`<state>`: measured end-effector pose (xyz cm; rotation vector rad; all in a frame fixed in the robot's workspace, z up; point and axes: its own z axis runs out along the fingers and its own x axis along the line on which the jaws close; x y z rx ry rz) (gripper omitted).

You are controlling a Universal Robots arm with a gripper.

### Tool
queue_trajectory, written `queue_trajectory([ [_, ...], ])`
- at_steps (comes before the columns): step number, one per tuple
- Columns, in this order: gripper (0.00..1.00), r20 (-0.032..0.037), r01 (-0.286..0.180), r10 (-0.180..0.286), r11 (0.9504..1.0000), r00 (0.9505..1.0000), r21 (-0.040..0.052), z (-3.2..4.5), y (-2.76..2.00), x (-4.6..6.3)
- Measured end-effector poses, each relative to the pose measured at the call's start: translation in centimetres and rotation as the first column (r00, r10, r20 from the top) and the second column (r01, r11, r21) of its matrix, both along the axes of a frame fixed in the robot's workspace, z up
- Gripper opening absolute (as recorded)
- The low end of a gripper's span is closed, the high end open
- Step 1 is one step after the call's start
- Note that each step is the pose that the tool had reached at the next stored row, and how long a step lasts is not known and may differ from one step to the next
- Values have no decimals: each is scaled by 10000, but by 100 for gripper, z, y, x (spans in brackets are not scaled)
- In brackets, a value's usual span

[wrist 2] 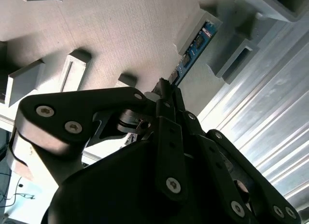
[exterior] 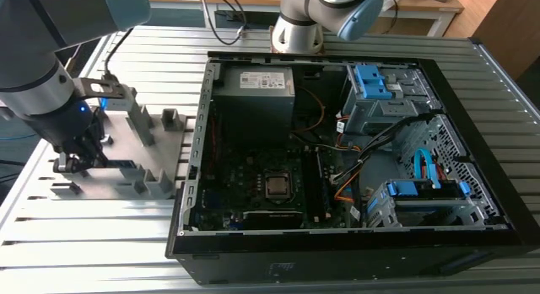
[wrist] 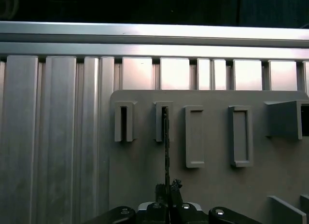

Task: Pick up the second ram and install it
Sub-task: 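Pick up the second ram and move it above second insertion slot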

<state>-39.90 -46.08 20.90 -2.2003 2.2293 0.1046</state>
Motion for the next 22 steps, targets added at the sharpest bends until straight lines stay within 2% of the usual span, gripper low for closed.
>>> queue_trajectory([
  [22, 14, -1, 0, 0, 10000, 10000, 0, 160, 0, 0],
])
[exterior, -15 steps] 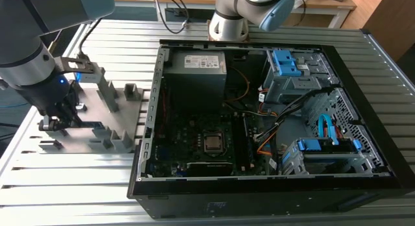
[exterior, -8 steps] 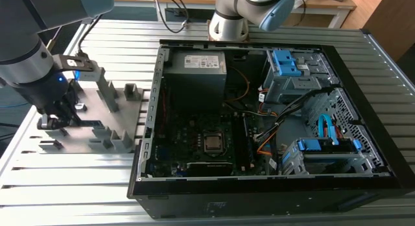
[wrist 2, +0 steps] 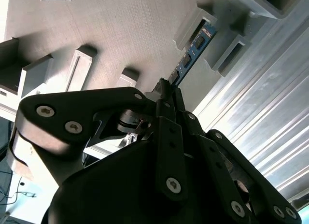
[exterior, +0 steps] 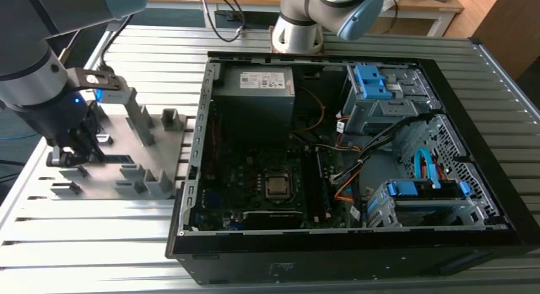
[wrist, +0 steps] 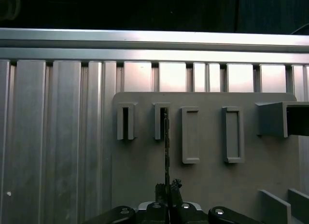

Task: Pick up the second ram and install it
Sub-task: 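Pick up the second ram and move it above second insertion slot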

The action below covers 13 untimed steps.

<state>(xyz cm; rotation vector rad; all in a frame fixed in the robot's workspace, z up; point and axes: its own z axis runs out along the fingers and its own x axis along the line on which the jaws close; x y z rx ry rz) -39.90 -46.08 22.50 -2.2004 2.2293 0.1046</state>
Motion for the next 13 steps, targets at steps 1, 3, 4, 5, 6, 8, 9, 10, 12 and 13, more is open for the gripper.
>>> queue_trajectory([
  [1, 14, 0, 0, 0, 10000, 10000, 0, 6, 0, 0],
  [3, 14, 0, 0, 0, 10000, 10000, -1, 20, 0, 0],
  [4, 14, 0, 0, 0, 10000, 10000, 0, 28, 0, 0],
  [5, 14, -1, 0, 0, 10000, 10000, -1, 36, 0, 0],
  [6, 14, 0, 0, 0, 10000, 10000, -1, 44, 0, 0],
  [8, 14, 0, 0, 0, 10000, 10000, 0, 60, 0, 0],
  [9, 14, 1, 0, 0, 10000, 10000, 1, 68, 0, 0],
  [10, 14, 0, 0, 0, 10000, 10000, 0, 77, 0, 0],
  [12, 14, 1, 0, 0, 10000, 10000, 0, 92, 0, 0],
  [13, 14, 1, 0, 0, 10000, 10000, 0, 99, 0, 0],
])
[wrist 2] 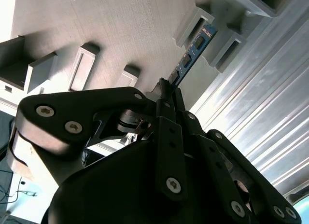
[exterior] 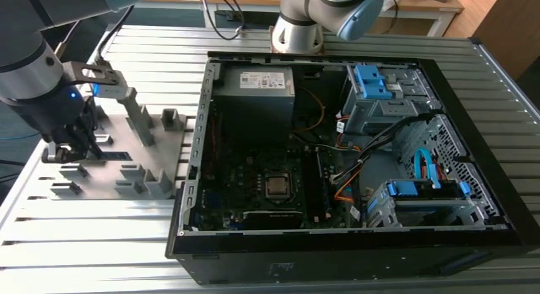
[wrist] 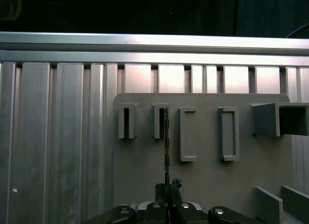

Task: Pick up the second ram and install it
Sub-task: 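Pick up the second ram and move it above second insertion slot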

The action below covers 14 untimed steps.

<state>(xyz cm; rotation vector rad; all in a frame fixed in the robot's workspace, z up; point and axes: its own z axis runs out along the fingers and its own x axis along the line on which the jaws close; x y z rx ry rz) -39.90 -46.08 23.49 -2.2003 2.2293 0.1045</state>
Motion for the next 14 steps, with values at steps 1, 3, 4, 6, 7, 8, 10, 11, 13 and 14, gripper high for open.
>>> queue_trajectory([
  [1, 14, -1, 0, 0, 10000, 10000, 0, 7, 0, 0],
  [3, 14, -1, 0, 0, 10000, 10000, 0, 20, 0, 0],
  [4, 14, -1, 0, 0, 10000, 10000, 0, 27, 0, 0],
  [6, 14, 0, 0, 0, 10000, 10000, 0, 41, 0, 0],
  [7, 14, 0, 0, 0, 10000, 10000, 0, 48, 0, 0],
  [8, 14, -1, 0, 0, 10000, 10000, 0, 58, 0, 0],
  [10, 14, -1, 0, 0, 10000, 10000, -1, 77, 0, 0],
  [11, 14, -1, -1, 1, 10000, 10000, 0, 86, 0, 0],
  [13, 14, -1, 0, 0, 10000, 10000, -1, 109, 0, 0],
  [14, 14, -1, 0, 0, 10000, 10000, 0, 122, 0, 0],
])
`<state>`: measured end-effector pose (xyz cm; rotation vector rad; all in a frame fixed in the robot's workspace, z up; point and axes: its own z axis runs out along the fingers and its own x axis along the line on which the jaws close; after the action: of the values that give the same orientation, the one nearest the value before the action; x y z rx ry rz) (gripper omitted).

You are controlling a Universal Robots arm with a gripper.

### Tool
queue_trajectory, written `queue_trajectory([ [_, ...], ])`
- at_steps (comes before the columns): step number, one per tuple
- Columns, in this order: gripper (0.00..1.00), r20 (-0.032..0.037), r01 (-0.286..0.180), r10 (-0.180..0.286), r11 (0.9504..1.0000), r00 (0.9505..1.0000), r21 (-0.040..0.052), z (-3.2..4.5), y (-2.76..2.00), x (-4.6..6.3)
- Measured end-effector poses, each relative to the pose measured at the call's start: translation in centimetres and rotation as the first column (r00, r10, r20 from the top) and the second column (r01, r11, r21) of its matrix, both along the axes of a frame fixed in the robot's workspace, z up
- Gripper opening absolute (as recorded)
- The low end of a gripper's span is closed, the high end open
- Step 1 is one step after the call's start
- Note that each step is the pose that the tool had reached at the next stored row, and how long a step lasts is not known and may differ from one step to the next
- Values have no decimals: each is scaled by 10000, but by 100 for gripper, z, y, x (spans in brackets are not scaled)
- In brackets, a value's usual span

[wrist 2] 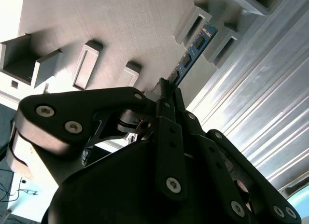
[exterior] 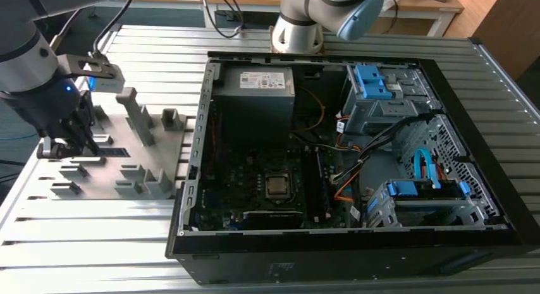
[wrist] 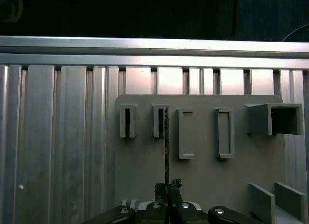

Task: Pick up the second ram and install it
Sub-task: 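Pick up the second ram and move it above second insertion slot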

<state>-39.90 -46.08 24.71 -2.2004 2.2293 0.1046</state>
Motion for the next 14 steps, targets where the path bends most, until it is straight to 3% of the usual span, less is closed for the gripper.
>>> queue_trajectory([
  [14, 14, 0, 0, 0, 10000, 10000, 0, 190, 0, 0],
])
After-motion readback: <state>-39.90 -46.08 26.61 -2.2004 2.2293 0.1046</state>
